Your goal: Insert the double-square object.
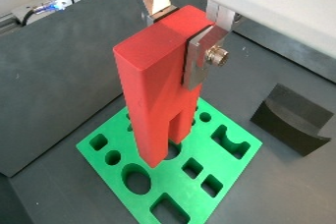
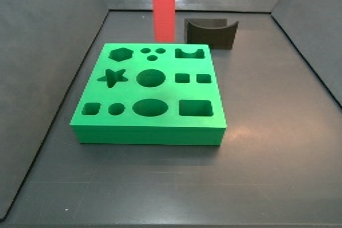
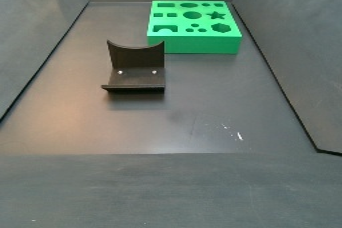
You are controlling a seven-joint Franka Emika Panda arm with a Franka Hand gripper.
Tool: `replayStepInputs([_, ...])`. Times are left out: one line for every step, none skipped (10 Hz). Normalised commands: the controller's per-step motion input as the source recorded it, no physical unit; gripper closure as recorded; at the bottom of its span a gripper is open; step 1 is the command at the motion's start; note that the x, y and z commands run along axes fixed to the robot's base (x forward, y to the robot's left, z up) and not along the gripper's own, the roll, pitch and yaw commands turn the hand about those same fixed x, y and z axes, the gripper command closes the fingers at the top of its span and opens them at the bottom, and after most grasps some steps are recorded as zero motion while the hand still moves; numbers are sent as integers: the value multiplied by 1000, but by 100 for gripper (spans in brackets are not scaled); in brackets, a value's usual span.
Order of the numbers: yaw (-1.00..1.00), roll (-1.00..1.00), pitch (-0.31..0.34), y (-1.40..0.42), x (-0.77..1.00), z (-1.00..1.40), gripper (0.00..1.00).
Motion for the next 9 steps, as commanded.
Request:
replayStepInputs([-897, -27, -46, -69, 0, -91, 100])
replayStepInputs([-1000, 0, -11, 0, 0, -151, 100])
replayStepInputs([-1000, 0, 0, 0, 0, -231, 100])
replayStepInputs([-1000, 0, 0, 0, 0, -246, 100])
replayStepInputs([-1000, 0, 0, 0, 0, -151, 100])
replayStepInputs([-1000, 0, -34, 0, 0, -134, 100])
replayStepInputs([-940, 0, -23, 77, 209, -369, 100])
replayStepInputs([-894, 19, 0, 103, 283, -363, 100])
replayStepInputs([-886, 27, 0, 106, 297, -366, 100])
